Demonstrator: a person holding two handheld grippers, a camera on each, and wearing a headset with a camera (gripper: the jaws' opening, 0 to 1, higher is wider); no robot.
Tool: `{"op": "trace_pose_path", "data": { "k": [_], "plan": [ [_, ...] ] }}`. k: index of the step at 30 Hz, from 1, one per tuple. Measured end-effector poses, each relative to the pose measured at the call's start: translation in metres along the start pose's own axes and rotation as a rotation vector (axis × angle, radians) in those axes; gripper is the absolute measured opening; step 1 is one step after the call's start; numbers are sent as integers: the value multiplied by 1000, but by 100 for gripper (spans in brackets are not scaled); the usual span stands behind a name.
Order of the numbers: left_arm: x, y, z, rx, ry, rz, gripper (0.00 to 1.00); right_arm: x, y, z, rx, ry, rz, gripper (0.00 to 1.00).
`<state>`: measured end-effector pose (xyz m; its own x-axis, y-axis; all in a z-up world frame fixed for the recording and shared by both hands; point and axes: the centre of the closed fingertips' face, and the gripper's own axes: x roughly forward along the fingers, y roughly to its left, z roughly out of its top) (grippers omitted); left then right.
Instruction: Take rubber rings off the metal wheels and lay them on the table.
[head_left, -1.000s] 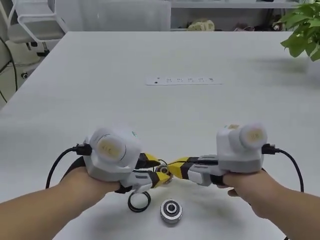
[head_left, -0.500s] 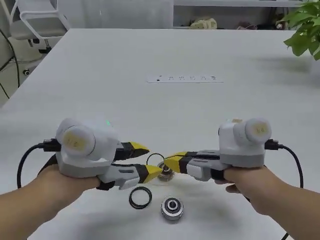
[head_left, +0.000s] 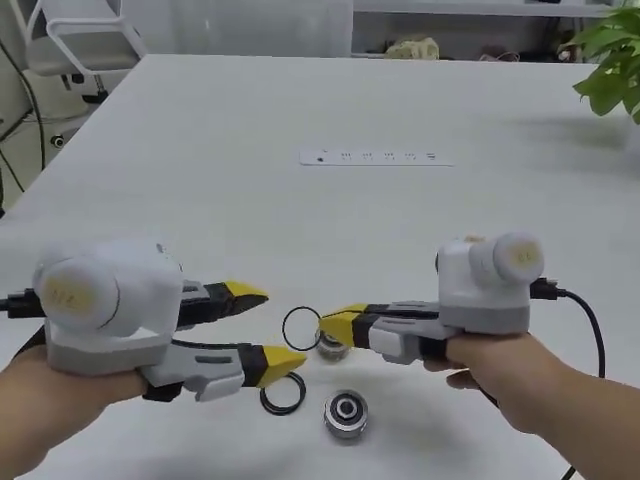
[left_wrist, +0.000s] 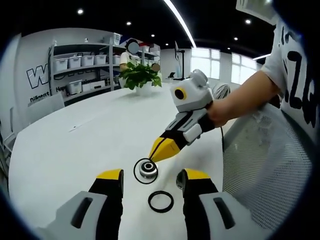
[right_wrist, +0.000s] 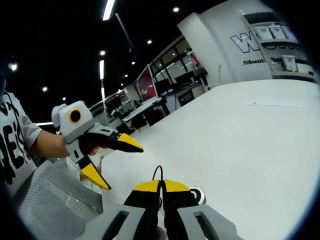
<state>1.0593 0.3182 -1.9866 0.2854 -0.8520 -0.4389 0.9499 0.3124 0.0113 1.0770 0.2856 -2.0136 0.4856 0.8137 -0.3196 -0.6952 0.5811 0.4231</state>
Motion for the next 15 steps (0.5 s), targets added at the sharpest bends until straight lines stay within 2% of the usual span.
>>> {"op": "trace_pose_path", "data": {
  "k": [4, 15],
  "plan": [
    [-7, -5, -1, 5, 1, -2, 47, 0, 4, -1, 12, 5, 14, 0],
    [-20, -9, -5, -4, 2, 6, 54, 5, 14, -10, 28, 36, 49, 0]
  ]
}}
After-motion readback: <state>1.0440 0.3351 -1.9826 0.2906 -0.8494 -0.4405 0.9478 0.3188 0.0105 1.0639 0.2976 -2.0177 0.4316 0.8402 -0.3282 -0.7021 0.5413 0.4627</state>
